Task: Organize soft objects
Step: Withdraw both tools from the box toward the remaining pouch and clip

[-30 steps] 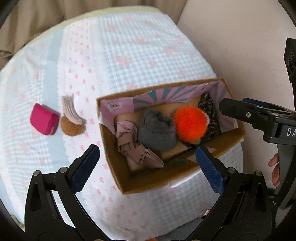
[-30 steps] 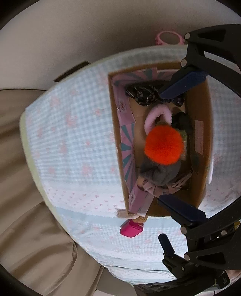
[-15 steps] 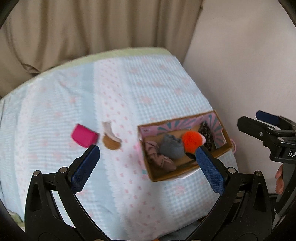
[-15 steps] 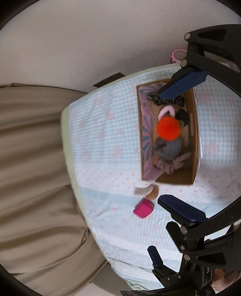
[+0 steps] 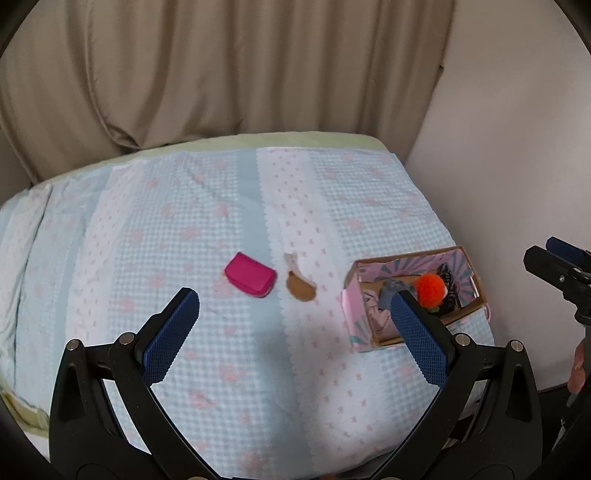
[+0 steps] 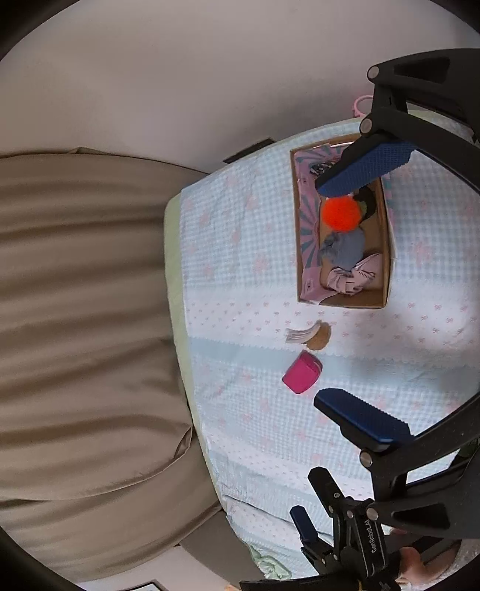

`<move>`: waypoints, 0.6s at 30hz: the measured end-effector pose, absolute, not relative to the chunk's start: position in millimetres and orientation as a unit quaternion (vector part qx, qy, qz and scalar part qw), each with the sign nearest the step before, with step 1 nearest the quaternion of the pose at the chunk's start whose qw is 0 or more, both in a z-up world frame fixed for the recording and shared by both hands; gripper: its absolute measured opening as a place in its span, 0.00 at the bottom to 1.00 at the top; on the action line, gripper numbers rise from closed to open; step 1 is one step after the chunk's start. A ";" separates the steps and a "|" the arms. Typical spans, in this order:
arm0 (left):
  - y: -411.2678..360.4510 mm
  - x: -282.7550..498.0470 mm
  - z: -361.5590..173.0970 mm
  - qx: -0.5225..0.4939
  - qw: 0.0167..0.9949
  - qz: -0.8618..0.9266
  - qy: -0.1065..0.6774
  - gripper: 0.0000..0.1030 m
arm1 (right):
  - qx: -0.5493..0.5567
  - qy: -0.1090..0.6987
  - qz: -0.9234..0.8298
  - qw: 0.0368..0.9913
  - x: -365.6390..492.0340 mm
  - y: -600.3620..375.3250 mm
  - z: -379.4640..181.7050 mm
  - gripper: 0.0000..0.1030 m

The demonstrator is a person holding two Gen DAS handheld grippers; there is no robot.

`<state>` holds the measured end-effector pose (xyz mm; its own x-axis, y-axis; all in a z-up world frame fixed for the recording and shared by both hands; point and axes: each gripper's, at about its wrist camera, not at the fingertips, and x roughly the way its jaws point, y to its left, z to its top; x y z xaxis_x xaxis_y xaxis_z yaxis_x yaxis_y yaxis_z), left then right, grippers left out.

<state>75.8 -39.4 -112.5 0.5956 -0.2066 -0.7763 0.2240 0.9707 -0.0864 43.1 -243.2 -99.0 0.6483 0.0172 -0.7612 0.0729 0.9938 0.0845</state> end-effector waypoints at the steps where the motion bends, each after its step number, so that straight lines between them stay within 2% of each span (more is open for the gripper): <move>1: -31.4 76.8 -113.0 0.007 0.892 -0.120 0.435 1.00 | 0.050 0.419 -0.016 0.906 45.2 -235.1 -99.1 1.00; 9: 14.5 95.1 -134.1 0.012 0.883 -0.132 0.450 1.00 | 0.087 0.446 0.002 0.891 70.6 -189.3 -125.2 1.00; 18: 42.7 158.2 -198.8 0.037 0.857 -0.167 0.486 1.00 | 0.135 0.481 -0.010 0.866 126.9 -139.7 -183.7 1.00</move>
